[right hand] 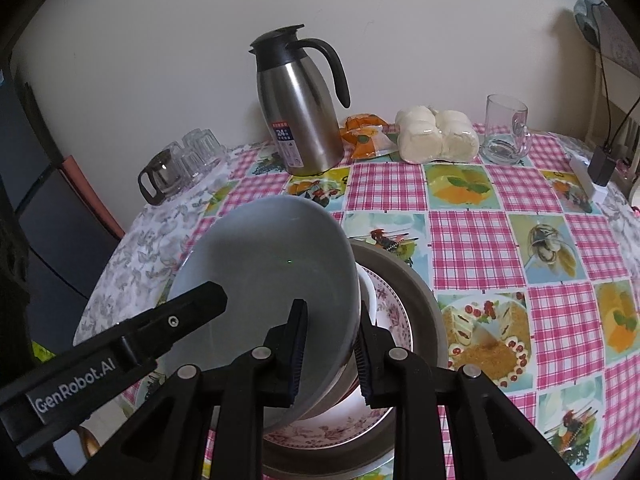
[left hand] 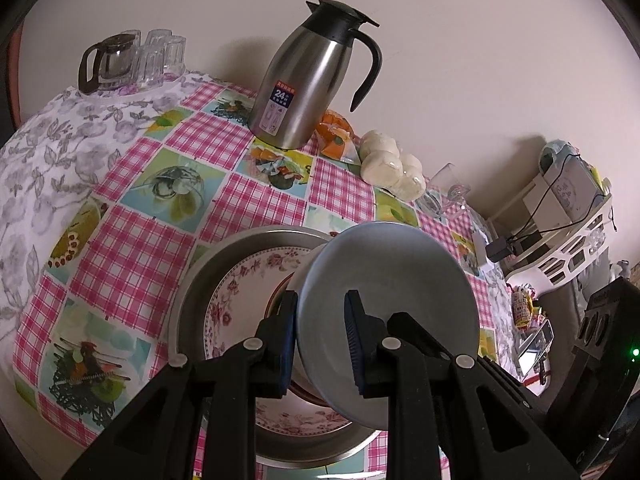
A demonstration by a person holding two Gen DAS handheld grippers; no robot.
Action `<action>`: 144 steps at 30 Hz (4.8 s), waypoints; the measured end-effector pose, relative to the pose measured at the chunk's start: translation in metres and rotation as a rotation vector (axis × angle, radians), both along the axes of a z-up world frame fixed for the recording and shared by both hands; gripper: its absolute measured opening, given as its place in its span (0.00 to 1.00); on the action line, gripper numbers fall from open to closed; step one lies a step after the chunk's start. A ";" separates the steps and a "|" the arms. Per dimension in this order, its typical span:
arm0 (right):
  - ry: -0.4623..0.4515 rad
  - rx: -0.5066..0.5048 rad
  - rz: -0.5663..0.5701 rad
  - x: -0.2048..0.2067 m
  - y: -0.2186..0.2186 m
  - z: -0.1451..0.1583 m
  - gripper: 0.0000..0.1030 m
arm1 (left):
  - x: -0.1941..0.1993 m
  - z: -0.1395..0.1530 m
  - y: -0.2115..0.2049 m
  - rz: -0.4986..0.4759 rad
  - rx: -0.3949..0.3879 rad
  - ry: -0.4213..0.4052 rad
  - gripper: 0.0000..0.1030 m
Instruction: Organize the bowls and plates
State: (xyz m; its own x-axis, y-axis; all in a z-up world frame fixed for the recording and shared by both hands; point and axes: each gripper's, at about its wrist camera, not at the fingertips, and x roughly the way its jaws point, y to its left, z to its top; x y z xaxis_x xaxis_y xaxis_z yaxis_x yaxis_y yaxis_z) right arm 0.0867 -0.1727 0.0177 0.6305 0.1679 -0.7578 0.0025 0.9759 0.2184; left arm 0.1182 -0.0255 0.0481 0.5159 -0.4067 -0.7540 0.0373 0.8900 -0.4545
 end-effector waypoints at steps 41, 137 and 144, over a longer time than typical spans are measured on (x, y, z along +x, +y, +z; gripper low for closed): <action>-0.039 -0.056 -0.039 -0.003 -0.014 0.008 0.68 | -0.002 0.013 0.017 0.067 0.079 -0.048 0.60; 0.007 -0.205 -0.176 -0.143 -0.045 -0.050 1.00 | -0.119 -0.052 0.011 0.073 0.555 0.033 0.95; 0.019 -0.203 -0.180 -0.140 -0.047 -0.055 1.00 | -0.118 -0.055 0.008 0.054 0.569 0.037 0.95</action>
State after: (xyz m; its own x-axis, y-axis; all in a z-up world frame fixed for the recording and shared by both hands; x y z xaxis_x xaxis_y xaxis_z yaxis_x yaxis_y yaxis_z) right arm -0.0537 -0.2195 -0.0372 0.6216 -0.1024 -0.7766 0.1826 0.9830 0.0166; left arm 0.0000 -0.0177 -0.0071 0.4939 0.0947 -0.8644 -0.0215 0.9951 0.0968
